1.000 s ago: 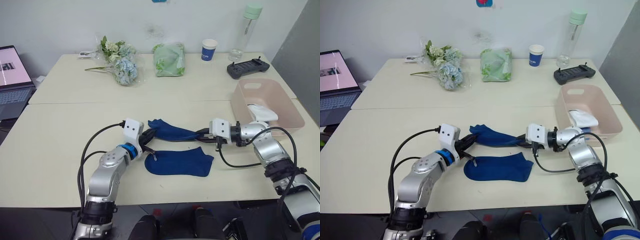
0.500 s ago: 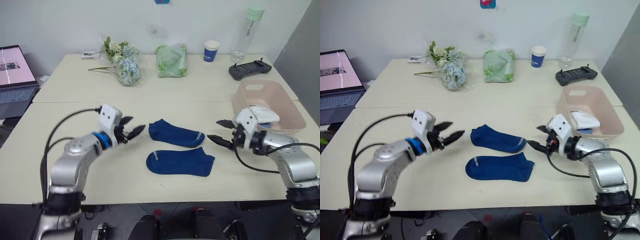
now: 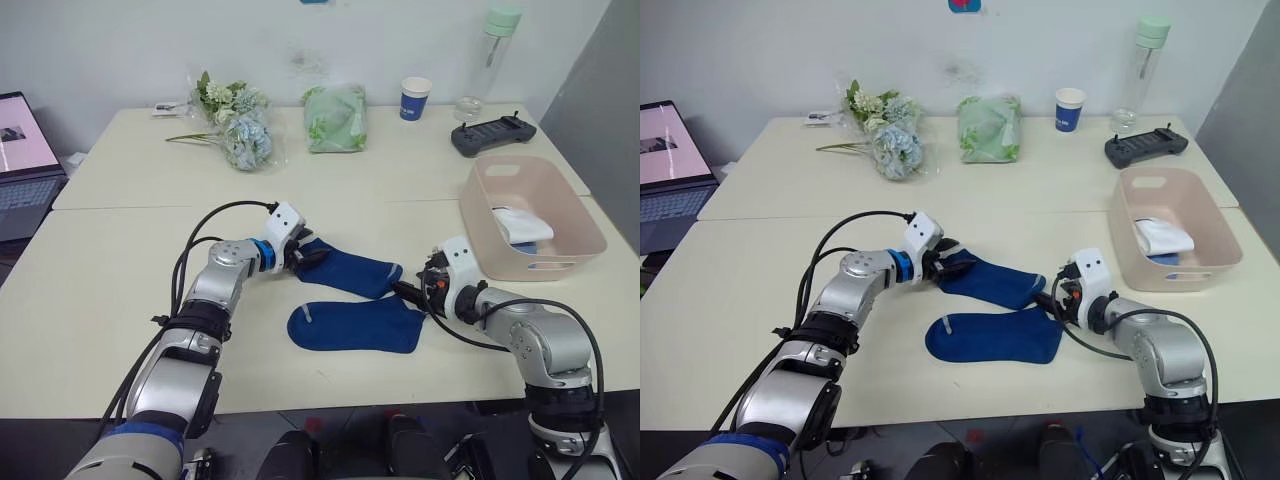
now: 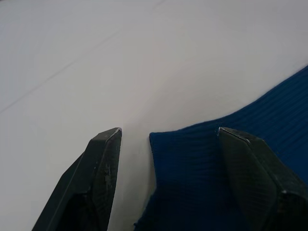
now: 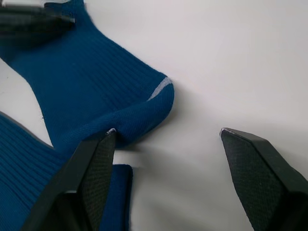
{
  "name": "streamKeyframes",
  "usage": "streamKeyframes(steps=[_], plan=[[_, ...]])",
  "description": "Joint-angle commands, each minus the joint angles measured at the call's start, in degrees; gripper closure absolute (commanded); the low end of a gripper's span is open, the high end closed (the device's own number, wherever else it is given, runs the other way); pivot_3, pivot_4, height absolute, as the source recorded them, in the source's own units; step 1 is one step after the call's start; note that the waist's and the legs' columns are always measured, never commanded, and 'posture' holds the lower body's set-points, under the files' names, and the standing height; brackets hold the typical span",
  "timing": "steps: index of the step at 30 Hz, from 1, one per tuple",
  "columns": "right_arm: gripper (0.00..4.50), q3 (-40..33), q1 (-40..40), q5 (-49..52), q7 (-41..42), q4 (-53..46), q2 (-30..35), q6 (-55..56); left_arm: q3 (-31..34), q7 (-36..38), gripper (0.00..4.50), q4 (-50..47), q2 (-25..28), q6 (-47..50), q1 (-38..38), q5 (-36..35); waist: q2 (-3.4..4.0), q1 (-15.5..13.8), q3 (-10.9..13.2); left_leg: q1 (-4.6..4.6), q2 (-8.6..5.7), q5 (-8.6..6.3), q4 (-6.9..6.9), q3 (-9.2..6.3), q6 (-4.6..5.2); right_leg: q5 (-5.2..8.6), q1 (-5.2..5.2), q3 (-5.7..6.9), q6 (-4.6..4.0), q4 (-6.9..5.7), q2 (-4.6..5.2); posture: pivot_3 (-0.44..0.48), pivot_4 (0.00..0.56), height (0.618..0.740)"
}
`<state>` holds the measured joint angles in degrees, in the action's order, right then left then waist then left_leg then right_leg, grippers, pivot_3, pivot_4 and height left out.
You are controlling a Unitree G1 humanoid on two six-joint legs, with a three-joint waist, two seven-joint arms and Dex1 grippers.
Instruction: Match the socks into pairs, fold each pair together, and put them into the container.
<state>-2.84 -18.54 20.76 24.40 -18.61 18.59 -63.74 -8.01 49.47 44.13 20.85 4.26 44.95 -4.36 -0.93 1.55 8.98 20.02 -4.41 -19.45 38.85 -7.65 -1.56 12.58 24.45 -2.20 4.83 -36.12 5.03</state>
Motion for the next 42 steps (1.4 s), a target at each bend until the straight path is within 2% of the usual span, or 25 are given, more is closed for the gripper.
streamKeyframes(steps=[1, 7, 8, 20, 23, 28, 37, 40, 42], plan=[[2.1, -1.7, -1.9, 2.1, -0.5, -0.5, -1.1, 0.2, 0.3, 1.1, 2.4, 1.1, 0.4, -1.8, 1.7, 0.9, 0.0, 0.0, 0.0, 0.0, -0.01, 0.0, 0.02, 0.0, 0.0, 0.0, -0.01, -0.01, 0.01, -0.01, 0.0, 0.0, 0.15, 0.74], [4.24, -1.7, -3.7, 3.1, -0.5, 1.9, -1.6, 0.8, 1.7, 1.3, 4.3, -1.8, 1.3, -0.4, 0.4, 0.3, 0.0, 0.2, 0.0, -0.01, 0.0, 0.0, 0.02, -0.01, 0.01, 0.0, 0.0, -0.01, 0.01, -0.04, 0.0, 0.0, 0.15, 0.74], [4.47, -1.6, -4.1, 3.0, -0.3, 2.7, -1.2, 1.4, 1.9, 1.1, 4.48, -2.6, 1.5, 0.1, 0.1, 0.1, 0.0, 0.2, 0.0, -0.01, 0.0, 0.0, 0.02, -0.01, 0.01, 0.0, 0.0, -0.01, 0.01, -0.04, 0.0, 0.0, 0.15, 0.74], [4.47, -2.3, -11.2, 4.1, 1.9, 12.1, 2.0, 4.9, 5.8, -3.8, 4.48, -23.5, 2.1, 15.0, -10.1, -3.6, 0.01, 0.3, 0.0, -0.01, 0.08, 0.0, 0.01, 0.01, 0.01, 0.0, 0.06, -0.06, 0.01, -0.08, 0.0, 0.0, 0.15, 0.74], [3.89, -3.7, -11.5, 5.7, 1.1, 11.7, 0.7, 3.2, 6.2, -5.2, 4.5, -25.4, 1.5, 16.4, -11.1, -3.8, 0.01, 0.2, 0.0, 0.0, 0.08, 0.0, 0.01, -0.01, 0.0, 0.0, 0.06, -0.05, 0.01, -0.08, 0.0, 0.0, 0.15, 0.74], [2.15, -3.7, -10.6, 6.6, -2.0, 10.6, -3.1, 0.4, 6.0, -6.6, 4.5, -27.1, 0.6, 17.3, -11.8, -4.0, 0.02, 0.2, 0.0, 0.0, 0.09, 0.0, 0.02, -0.01, 0.0, -0.01, 0.07, -0.07, 0.01, -0.09, 0.02, 0.0, 0.15, 0.74], [2.15, -2.7, -9.7, 6.3, -3.7, 10.0, -5.0, -0.9, 5.8, -6.7, 4.5, -27.4, 1.0, 17.5, -12.0, -4.1, 0.02, 0.3, 0.0, 0.0, 0.08, 0.0, 0.02, 0.01, 0.0, 0.0, 0.08, -0.08, 0.01, -0.1, 0.02, 0.0, 0.15, 0.74], [2.8, -3.2, -9.6, 7.0, -3.8, 9.5, -5.9, -0.6, 5.8, -6.7, 4.5, -27.2, 1.1, 17.5, -11.7, -4.0, 0.02, 0.3, 0.0, 0.0, 0.07, 0.0, 0.02, 0.01, 0.0, -0.01, 0.08, -0.07, 0.01, -0.1, 0.01, 0.0, 0.15, 0.74], [3.49, -3.3, -9.8, 7.1, -3.8, 9.4, -5.9, -0.6, 5.8, -6.6, 4.5, -27.3, 1.2, 17.5, -11.7, -4.0, 0.02, 0.3, 0.0, 0.0, 0.08, 0.0, 0.02, 0.01, 0.0, -0.01, 0.1, -0.08, 0.01, -0.11, 0.01, 0.0, 0.15, 0.74]])
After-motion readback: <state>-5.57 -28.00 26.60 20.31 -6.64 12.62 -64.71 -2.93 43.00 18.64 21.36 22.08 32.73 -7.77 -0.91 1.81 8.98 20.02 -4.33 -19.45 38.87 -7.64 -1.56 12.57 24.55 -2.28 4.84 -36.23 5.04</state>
